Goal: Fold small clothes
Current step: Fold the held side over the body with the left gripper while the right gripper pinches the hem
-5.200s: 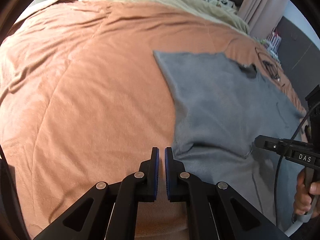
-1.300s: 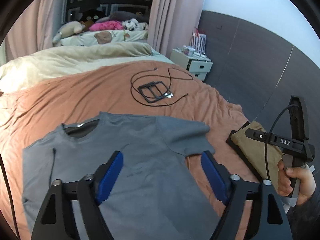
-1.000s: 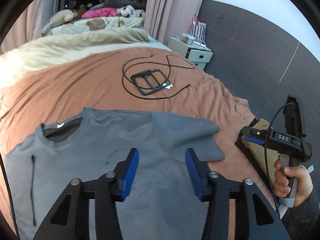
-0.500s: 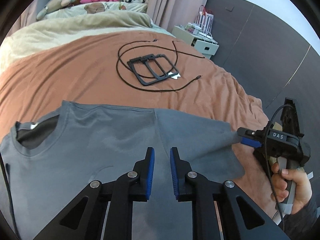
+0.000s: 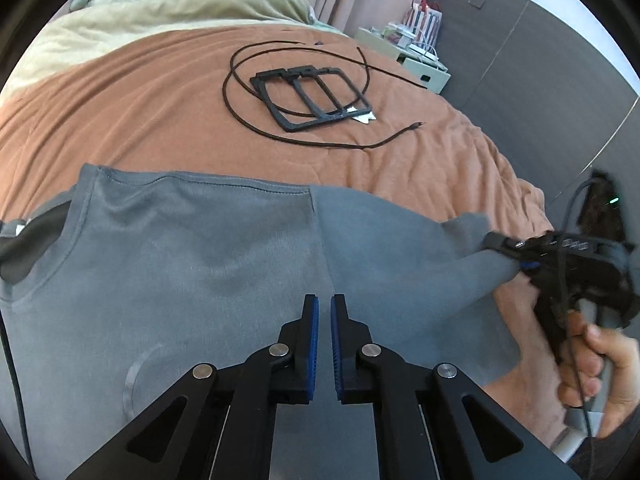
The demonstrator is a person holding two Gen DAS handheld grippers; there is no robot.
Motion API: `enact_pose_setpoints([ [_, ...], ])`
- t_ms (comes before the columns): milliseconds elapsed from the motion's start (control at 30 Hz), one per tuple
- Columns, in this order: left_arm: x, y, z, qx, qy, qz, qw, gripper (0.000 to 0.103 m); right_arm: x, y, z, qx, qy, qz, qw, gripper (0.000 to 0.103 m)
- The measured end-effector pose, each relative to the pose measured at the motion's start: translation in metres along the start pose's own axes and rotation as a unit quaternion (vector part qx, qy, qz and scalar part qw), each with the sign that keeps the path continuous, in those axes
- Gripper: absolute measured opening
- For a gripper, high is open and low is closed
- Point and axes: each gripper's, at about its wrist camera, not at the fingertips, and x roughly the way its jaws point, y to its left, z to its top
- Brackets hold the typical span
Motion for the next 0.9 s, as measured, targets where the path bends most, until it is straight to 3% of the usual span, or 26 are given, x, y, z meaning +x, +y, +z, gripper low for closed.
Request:
enact_pose_setpoints([
  [367, 0.042, 0.002, 0.005, -0.011, 0.038, 0.004, 0.9992, 0.007, -0.036, 0.069, -0.014, -0.095, -0.033, 0.02, 0.995, 0.003],
  [467, 0.037, 0.01, 0.008, -0.032, 0.037, -0.019, 0.9986, 0.007, -0.042, 0.086, -0.022, -0.116, -0.034, 0.033, 0.992, 0.003],
  [700, 0.006, 0.028, 0.012, -0.053, 0.018, -0.029, 0.998, 0.007, -0.045, 0.108, -0.036, -0.14, -0.021, 0.056, 0.988, 0.003],
  [900, -0.035, 0.054, 0.018, -0.072, 0.001, -0.009, 0.9974, 0.007, -0.028, 0.13, -0.044, -0.159, 0.001, 0.07, 0.985, 0.003],
])
